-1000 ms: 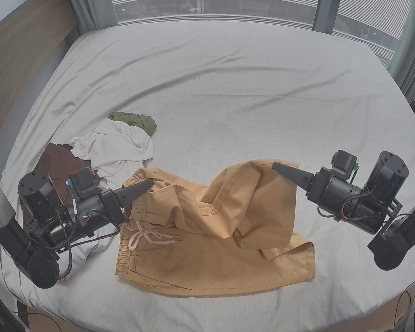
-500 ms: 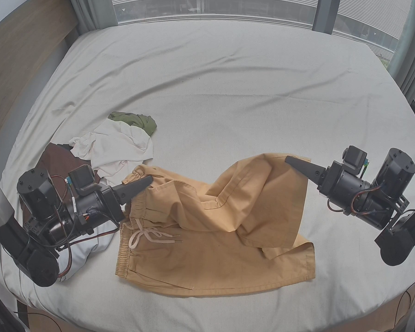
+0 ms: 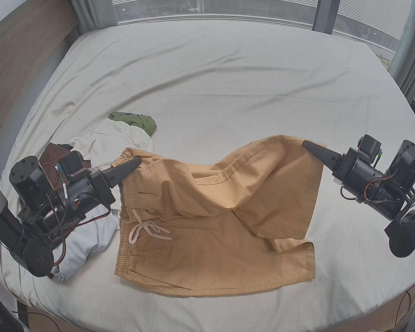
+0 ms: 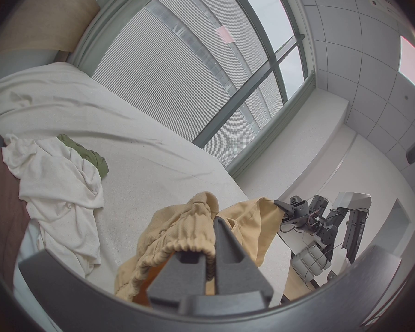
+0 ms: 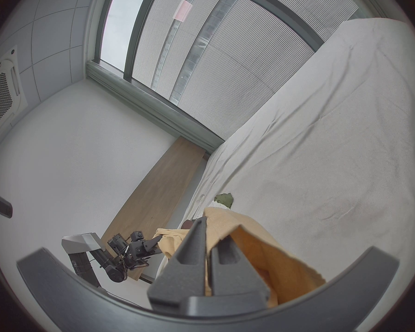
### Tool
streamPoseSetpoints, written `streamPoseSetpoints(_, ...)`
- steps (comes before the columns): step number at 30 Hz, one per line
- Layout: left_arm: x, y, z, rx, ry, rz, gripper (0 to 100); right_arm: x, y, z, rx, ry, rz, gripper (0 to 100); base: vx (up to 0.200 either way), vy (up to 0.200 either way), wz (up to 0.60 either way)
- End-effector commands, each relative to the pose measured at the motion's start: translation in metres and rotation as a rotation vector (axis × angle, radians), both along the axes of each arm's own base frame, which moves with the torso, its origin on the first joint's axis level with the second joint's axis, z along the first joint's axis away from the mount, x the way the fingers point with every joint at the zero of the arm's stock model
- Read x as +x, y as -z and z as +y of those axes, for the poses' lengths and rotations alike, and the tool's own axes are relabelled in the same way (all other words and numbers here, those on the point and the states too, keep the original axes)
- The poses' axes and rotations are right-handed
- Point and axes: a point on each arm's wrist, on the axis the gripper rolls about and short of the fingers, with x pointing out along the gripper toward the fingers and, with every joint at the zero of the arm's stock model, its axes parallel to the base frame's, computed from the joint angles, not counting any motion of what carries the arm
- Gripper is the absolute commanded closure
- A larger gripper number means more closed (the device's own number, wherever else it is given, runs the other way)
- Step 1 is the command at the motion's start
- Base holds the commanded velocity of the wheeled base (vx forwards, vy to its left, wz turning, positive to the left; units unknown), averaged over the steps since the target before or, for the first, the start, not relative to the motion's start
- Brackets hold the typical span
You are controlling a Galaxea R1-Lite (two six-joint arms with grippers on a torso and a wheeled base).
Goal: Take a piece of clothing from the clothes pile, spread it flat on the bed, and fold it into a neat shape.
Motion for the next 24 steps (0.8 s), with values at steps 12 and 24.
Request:
streamPoseSetpoints(12,-0.013,-0.026,0.007,-0.045,-0.006,-0.07,100,-0.002,-0.018,-0.015,0.017,0.049,-0.058,100,0.0,0.0,0.0)
streamPoseSetpoints(24,-0.007,-0.025,0.021,-0.046,-0.058,-0.065,100,0.003,-0.026,-0.026,0.025,0.087,-0.097,100,0.0,0.0,0.0)
